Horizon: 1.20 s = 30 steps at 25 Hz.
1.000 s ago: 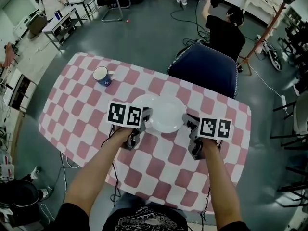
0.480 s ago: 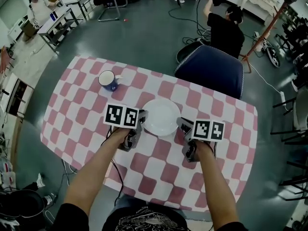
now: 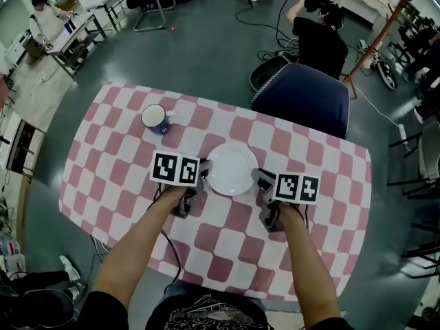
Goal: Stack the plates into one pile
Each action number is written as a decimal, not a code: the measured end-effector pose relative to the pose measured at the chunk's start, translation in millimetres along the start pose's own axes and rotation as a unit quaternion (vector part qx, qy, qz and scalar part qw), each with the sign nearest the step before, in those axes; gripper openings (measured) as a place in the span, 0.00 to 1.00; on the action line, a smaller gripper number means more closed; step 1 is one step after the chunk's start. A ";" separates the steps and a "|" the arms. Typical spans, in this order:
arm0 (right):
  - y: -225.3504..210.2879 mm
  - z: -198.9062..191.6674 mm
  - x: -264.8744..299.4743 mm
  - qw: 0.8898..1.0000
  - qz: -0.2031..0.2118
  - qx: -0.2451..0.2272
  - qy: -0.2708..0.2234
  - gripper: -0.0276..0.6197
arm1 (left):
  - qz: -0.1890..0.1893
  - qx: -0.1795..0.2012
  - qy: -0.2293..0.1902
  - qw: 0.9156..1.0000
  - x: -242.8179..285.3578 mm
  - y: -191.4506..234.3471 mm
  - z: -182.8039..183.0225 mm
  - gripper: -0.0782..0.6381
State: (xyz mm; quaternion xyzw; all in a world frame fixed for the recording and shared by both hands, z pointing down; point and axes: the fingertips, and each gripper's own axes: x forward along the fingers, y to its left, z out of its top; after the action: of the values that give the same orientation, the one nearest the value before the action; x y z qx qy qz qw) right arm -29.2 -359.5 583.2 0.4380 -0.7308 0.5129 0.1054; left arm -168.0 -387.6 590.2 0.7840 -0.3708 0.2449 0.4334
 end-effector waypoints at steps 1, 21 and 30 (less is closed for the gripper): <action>0.7 0.0 -0.3 1.000 -0.001 -0.006 -0.001 0.14 | 0.000 0.004 0.001 1.000 0.5 -0.8 -0.6 0.21; 40.5 41.6 -70.0 0.987 -0.045 -0.114 -0.099 0.15 | 0.007 0.114 -0.086 0.990 -56.6 -55.5 44.1 0.26; 87.3 55.6 -128.7 0.968 -0.061 -0.182 -0.159 0.12 | 0.013 0.165 -0.154 0.974 -111.9 -90.4 57.1 0.24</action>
State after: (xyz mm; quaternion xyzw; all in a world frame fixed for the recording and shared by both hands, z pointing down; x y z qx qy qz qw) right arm -1.7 -330.0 423.1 0.5313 -0.7909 0.2878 0.0971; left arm -160.4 -363.9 437.5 0.8680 -0.3979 0.1848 0.2327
